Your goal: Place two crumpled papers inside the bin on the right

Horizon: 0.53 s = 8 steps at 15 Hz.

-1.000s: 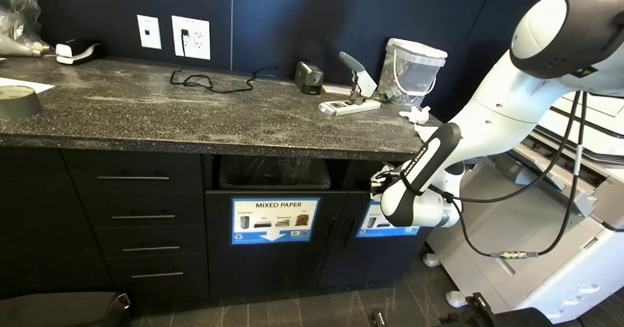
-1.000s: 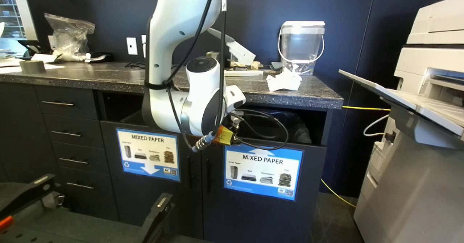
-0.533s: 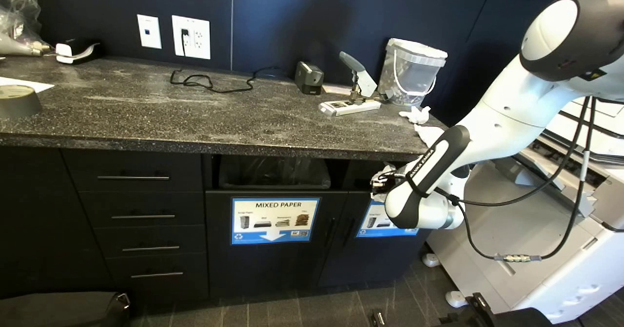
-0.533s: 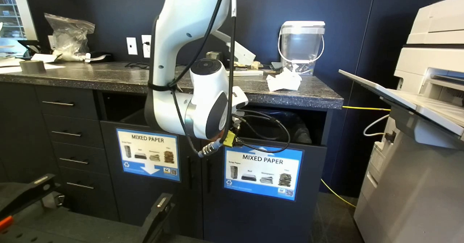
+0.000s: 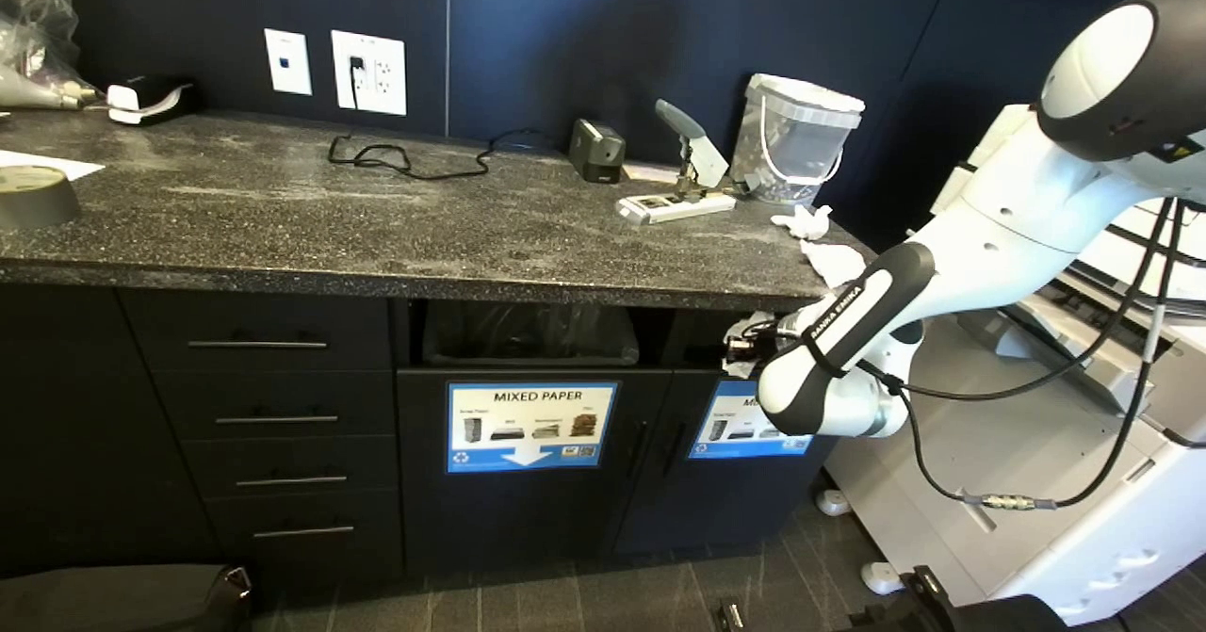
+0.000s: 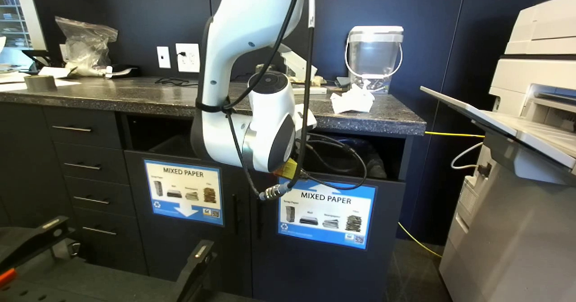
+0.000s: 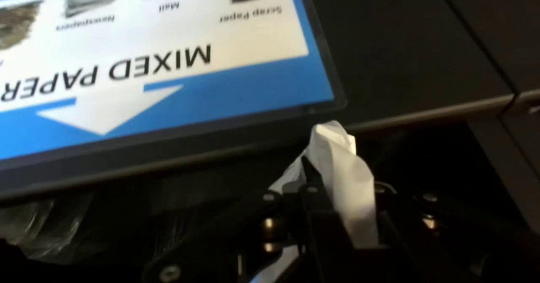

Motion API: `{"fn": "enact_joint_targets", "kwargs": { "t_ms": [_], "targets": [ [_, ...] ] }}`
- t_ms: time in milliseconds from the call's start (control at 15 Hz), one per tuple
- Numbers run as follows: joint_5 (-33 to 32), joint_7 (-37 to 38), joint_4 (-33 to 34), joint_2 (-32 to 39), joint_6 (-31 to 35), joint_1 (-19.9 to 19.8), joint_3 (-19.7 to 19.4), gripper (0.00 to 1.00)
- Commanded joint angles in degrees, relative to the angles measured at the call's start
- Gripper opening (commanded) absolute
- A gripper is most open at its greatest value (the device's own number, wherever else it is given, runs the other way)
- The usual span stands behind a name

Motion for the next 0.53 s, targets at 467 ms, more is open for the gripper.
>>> {"fn": "enact_joint_targets", "kwargs": {
  "t_ms": [467],
  "targets": [
    [-0.7,1.2,10.2,4.4,3.7,0.6,0.4,0.16]
  ]
}}
